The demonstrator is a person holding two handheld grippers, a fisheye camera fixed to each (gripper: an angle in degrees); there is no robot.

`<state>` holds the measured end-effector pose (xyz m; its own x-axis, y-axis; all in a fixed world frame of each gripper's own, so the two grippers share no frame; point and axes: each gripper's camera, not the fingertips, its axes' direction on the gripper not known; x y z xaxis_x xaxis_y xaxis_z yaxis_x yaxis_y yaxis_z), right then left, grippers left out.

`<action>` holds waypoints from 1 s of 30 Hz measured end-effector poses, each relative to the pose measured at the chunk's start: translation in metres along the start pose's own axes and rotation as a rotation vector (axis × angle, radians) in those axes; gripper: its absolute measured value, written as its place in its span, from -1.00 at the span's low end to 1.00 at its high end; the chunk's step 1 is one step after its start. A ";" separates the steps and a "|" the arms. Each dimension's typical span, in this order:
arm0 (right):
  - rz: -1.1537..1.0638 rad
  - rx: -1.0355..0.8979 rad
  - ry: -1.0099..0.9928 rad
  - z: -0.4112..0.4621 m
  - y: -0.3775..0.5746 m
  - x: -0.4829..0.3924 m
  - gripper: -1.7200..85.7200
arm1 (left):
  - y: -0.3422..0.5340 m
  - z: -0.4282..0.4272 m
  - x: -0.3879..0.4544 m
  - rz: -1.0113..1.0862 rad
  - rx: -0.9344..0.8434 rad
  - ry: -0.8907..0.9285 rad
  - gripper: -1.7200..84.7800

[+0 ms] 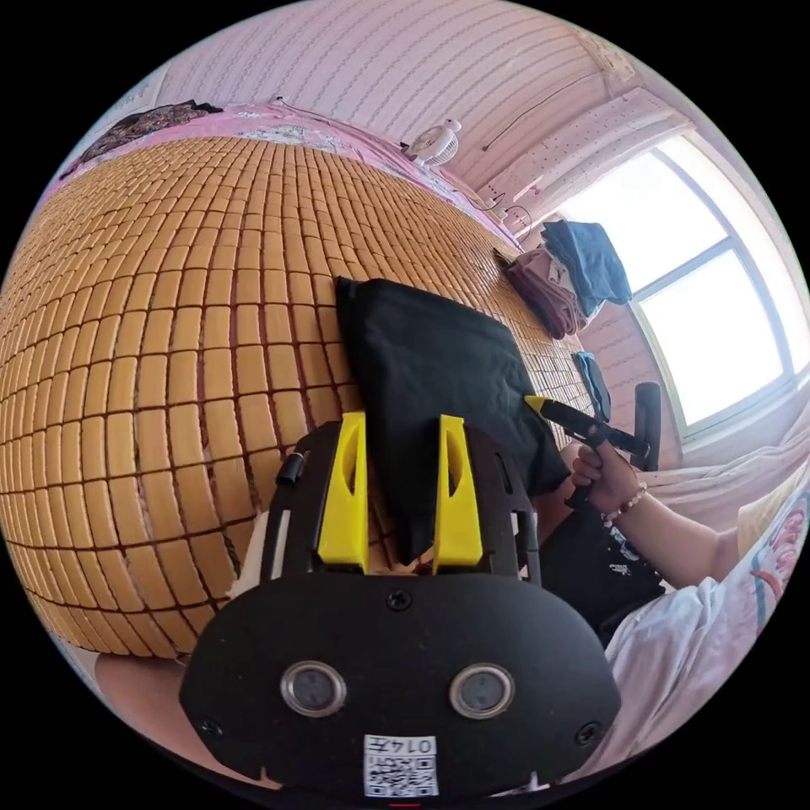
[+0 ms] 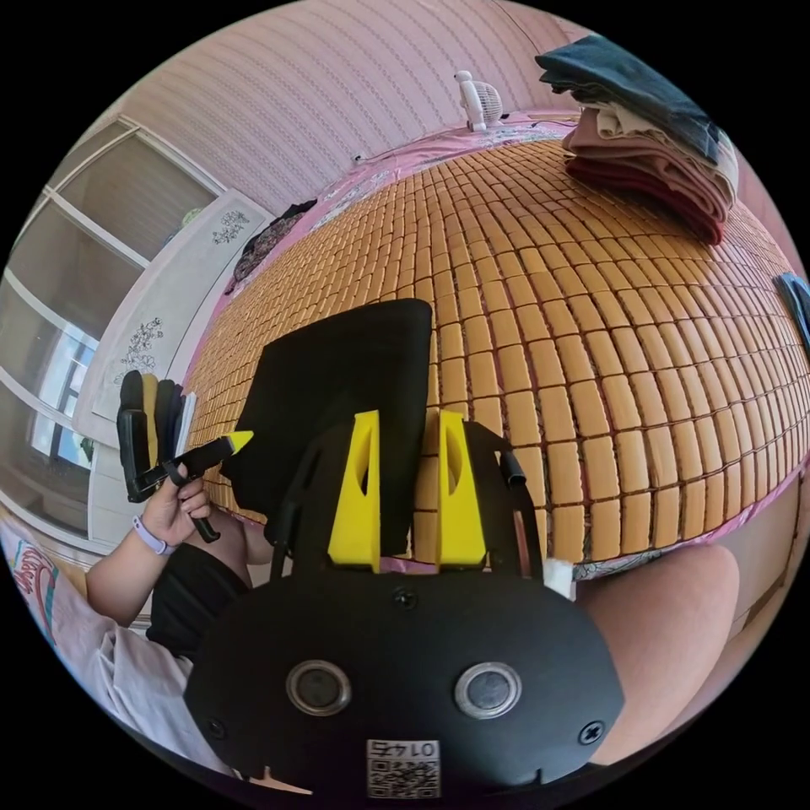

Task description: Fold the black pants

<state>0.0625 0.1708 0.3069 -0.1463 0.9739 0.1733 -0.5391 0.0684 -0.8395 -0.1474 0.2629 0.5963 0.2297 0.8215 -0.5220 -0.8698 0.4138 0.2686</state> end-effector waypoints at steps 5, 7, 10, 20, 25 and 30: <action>-0.007 -0.036 0.034 0.012 0.008 -0.009 -0.77 | 0.010 -0.007 -0.018 -0.064 -0.051 0.118 -0.78; 0.015 -0.041 0.039 0.015 0.013 -0.011 -0.80 | 0.011 -0.007 -0.018 -0.060 -0.126 0.128 -0.85; -0.016 -0.093 0.052 0.017 0.015 -0.026 -0.87 | 0.022 -0.016 -0.016 -0.081 -0.091 0.102 -0.87; -0.708 -0.018 -0.136 -0.055 0.012 -0.202 -0.91 | 0.074 -0.081 -0.013 -0.187 0.126 0.171 -0.88; -1.095 0.011 -0.332 -0.079 0.027 -0.309 -0.92 | 0.129 -0.168 -0.026 -0.274 0.520 0.217 -0.88; -1.436 0.061 -0.531 -0.095 0.044 -0.416 -0.92 | 0.193 -0.274 -0.044 -0.329 0.873 0.080 -0.88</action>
<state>0.1783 -0.2108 0.1486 0.2487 -0.0934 0.9641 -0.5101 0.8335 0.2123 -0.4450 0.1988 0.4491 0.3466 0.5949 -0.7252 -0.1233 0.7954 0.5935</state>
